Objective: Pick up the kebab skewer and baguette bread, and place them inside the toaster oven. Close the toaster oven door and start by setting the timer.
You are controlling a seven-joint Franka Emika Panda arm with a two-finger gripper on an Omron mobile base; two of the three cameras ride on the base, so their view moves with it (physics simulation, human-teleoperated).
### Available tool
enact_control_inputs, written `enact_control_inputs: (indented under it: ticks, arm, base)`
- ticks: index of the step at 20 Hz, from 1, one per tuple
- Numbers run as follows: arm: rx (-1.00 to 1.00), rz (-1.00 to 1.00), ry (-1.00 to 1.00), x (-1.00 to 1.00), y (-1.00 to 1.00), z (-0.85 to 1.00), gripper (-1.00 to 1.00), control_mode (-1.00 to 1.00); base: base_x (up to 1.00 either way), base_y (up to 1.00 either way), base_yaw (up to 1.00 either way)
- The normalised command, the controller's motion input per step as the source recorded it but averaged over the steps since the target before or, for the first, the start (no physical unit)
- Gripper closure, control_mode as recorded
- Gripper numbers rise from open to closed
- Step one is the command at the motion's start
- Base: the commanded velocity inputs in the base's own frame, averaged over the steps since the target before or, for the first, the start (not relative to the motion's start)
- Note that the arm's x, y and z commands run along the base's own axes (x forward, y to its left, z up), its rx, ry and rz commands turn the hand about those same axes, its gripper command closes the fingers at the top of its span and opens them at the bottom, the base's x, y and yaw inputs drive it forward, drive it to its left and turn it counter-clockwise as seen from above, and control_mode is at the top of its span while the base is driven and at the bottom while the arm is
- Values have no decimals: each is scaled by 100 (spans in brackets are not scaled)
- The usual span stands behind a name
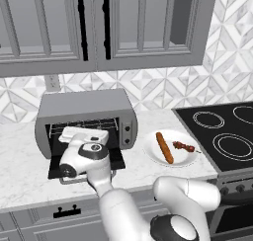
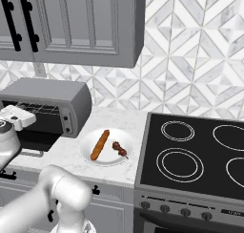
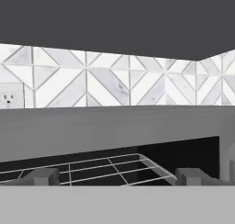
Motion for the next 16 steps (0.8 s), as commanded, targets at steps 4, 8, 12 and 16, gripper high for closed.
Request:
enact_control_inputs:
  ticks: [4, 8, 12, 16]
  arm:
    - [0, 0, 0, 25, 0, -30, -100, -100]
    - [0, 0, 4, 25, 0, -25, -100, -100]
    - [0, 0, 0, 37, 0, -2, -100, -100]
    - [0, 0, 2, 28, 1, -7, -100, -100]
  base:
    - [0, 0, 0]
    - [0, 0, 0]
    - [0, 0, 0]
    - [0, 0, 0]
